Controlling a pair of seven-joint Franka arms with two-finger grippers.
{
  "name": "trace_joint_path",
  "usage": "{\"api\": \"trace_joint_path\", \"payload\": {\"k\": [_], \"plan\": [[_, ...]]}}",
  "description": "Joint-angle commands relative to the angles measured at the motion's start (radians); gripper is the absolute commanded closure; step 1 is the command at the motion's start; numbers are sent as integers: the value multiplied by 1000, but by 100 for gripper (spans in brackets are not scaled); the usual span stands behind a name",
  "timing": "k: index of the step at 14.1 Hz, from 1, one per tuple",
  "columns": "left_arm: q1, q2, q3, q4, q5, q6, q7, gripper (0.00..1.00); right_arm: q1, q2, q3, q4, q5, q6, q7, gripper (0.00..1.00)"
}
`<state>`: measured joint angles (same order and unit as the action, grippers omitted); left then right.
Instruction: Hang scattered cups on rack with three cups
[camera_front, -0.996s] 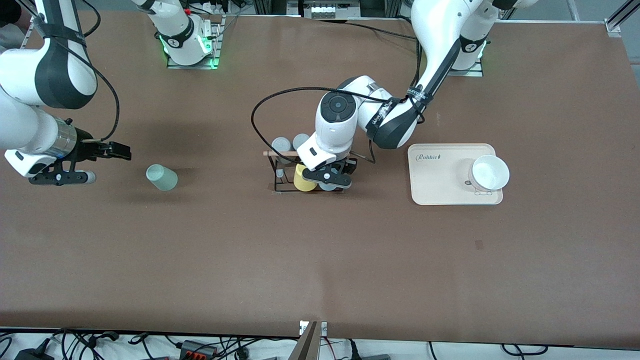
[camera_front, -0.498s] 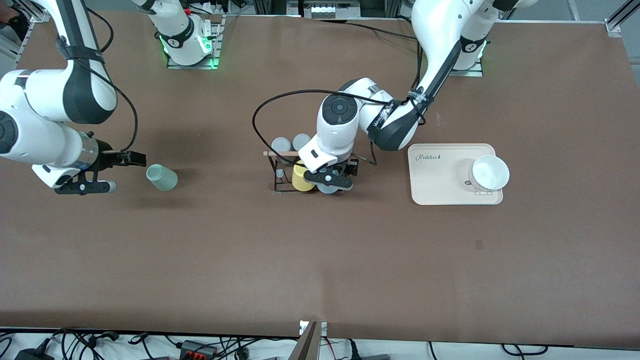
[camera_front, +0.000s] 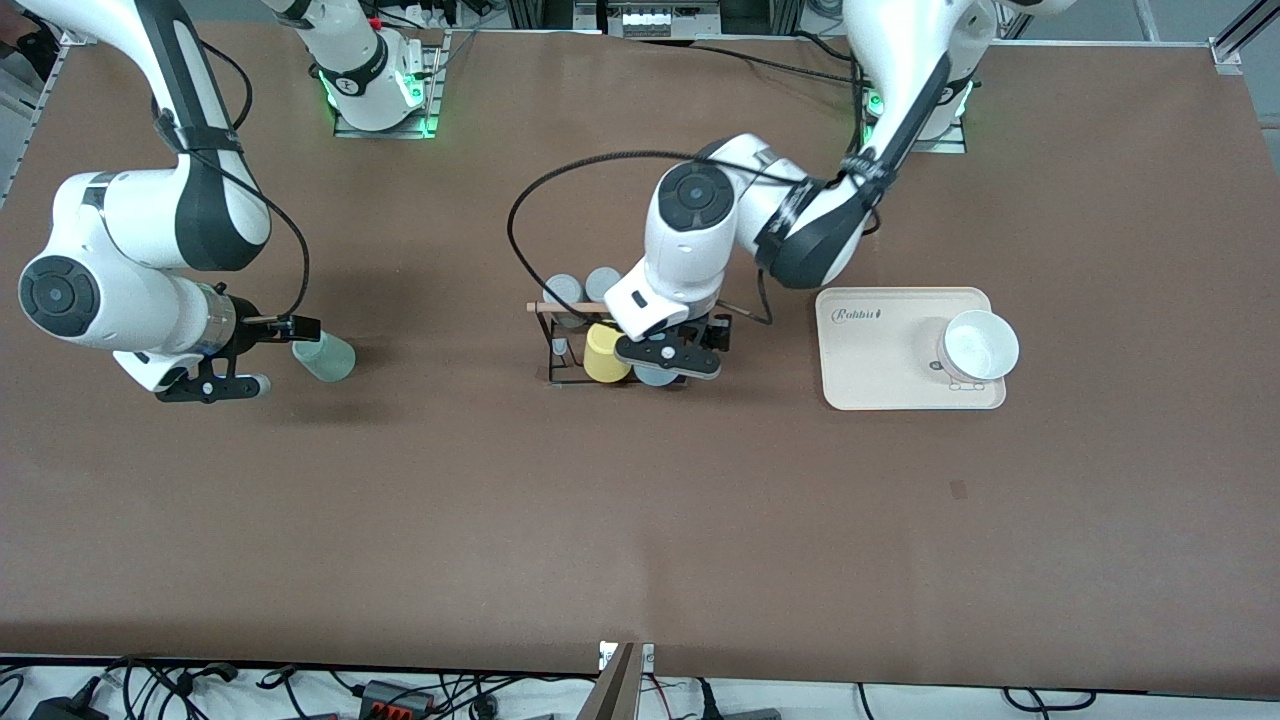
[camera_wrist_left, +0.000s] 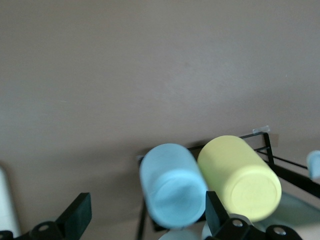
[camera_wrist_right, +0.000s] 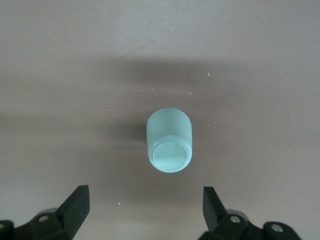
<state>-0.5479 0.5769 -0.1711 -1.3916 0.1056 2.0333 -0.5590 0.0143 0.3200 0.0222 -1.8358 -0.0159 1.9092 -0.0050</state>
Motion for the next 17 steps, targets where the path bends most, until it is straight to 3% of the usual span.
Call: {"api": "trace_joint_path", "payload": {"k": [1,5,8,11,13,17], "plan": [[34,-150,-8,-23,12,-179,77,0,-5,27,-1,-5,-15,21,14,0],[158,-279,-5,-21,5,-413,241,0,-33,59,-4,-31,-16,77,16,0],[325,-354,-13,-21,0,-491,300,0,-34,62,-4,-85,-16,149,16,0],[458,-391,-10,-23,-105,-585,306,0,-34,76,-2,-114,-15,200,17,0],[522,-397,-11,-20,-113,-593,378,0,-33,91,-2,-112,-15,205,20,0],[546,-429,22,-67,-149,-576,453,0,-31,106,-2,-114,-15,208,20,0]]}}
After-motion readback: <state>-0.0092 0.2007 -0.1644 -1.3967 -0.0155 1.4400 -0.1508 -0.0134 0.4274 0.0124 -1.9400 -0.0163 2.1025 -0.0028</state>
